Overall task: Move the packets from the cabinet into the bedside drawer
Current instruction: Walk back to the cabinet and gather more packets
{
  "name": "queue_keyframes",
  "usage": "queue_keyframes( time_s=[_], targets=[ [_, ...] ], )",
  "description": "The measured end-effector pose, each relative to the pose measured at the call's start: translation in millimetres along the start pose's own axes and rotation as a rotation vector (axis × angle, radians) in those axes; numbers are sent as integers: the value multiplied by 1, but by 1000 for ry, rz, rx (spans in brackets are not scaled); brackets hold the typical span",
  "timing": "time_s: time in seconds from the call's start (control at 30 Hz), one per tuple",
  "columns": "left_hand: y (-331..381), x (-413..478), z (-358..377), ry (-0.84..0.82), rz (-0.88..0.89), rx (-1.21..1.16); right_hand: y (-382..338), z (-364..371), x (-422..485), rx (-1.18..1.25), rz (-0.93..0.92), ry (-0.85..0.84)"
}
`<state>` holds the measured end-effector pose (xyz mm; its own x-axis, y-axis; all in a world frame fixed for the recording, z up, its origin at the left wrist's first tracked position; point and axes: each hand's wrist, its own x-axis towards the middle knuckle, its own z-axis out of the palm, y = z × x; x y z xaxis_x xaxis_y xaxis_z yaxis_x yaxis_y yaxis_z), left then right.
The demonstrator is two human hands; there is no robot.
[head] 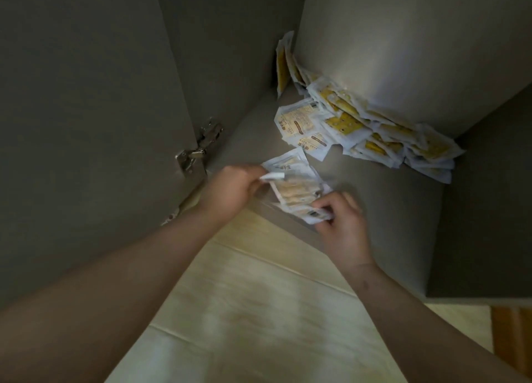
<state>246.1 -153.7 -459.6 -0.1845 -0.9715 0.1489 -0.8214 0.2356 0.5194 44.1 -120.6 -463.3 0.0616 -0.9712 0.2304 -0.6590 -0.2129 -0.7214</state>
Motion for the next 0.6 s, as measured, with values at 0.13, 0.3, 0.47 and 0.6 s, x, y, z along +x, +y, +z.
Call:
queue_keyframes(
  time_s=[0.13,0.3,0.47,0.6],
  targets=[
    [9,6,-5,116,-262,-227,-1,-5,7,10,123,95],
    [21,3,-14,111,-472,-428,-21,-12,17,87,170,157],
    [45,-3,-49,91,-553,-408,-62,-36,17,123,349,112],
    [74,-16,-98,61,-651,-429,-112,-71,15,124,439,83]
  ],
)
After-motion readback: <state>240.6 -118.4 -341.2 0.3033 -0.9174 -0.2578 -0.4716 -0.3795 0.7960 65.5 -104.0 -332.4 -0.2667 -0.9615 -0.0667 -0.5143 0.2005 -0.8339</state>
